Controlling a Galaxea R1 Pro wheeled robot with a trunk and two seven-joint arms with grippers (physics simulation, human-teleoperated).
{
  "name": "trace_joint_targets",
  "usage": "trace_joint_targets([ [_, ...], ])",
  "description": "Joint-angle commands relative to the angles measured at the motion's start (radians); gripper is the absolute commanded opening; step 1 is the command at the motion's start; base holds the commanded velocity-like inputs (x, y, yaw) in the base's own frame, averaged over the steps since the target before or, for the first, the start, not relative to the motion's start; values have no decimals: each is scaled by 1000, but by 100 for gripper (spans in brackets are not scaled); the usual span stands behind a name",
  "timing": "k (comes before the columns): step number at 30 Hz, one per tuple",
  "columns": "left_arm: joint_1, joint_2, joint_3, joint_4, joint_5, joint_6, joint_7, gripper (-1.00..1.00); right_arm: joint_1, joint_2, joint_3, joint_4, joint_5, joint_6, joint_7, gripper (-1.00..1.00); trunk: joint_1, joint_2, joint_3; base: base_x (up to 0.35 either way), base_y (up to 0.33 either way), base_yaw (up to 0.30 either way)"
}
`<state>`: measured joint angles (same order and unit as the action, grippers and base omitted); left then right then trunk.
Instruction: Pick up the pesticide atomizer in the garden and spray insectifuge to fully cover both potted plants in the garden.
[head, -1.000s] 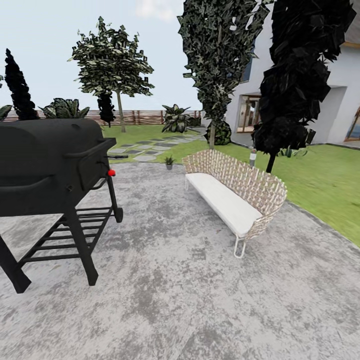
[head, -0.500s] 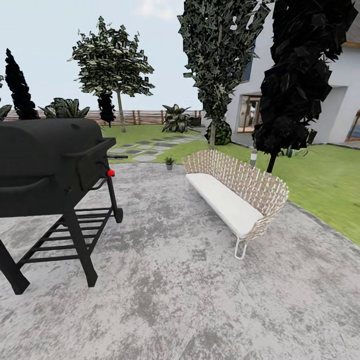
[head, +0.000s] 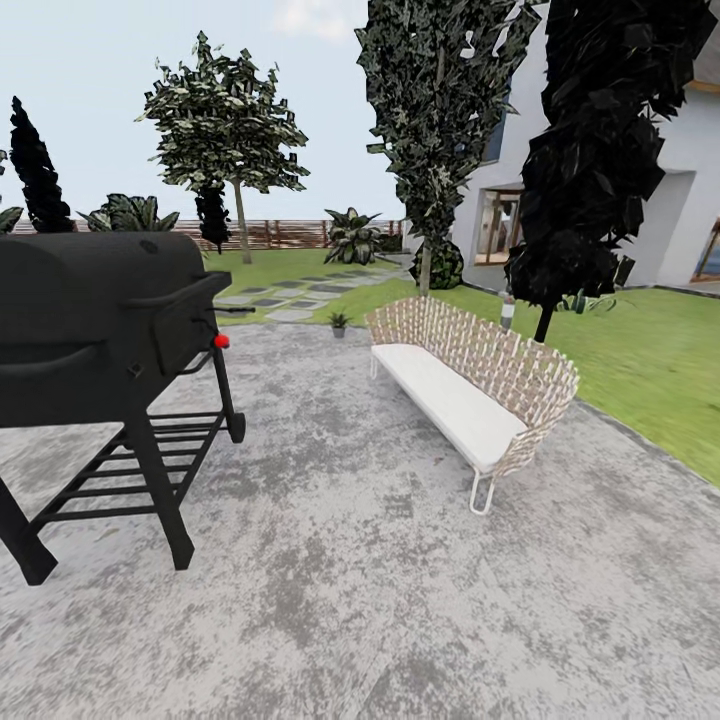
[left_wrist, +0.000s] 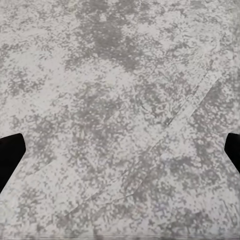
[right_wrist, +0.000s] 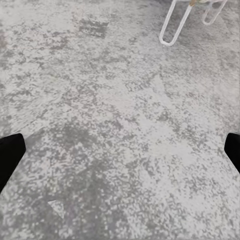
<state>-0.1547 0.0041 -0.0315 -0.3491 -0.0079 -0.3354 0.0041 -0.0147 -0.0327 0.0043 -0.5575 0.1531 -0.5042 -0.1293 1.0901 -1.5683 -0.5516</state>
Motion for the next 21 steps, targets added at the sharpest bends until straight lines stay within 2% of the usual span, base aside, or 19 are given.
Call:
trace_joint_targets([
  [1,2,11,3,7,2,-4,2,100,-1,10,0,-4,10,-1,-8,100,4,-8,-4,0,0,0],
  [5,3,48,9,12,11,-5,3,100,-1,18,-1,-14,10,-1,-9,100,19,-36,-17,0,0,0],
  [7,3,56,6,13,7,-5,2,100,-1,19,-1,-16,11,-2,-8,100,27,-50,-23,0,0,0],
  [10,2,54,1,12,4,-5,1,100,-1,18,-4,-14,13,-2,-9,100,38,-71,-32,0,0,0],
  [19,0,38,0,-43,3,-2,-8,100,-1,10,-7,-6,14,-2,-10,100,38,-71,-32,0,0,0],
  [21,-3,31,0,-54,3,2,-5,100,-1,10,-7,-6,14,-2,-10,100,46,-85,-39,0,0,0],
])
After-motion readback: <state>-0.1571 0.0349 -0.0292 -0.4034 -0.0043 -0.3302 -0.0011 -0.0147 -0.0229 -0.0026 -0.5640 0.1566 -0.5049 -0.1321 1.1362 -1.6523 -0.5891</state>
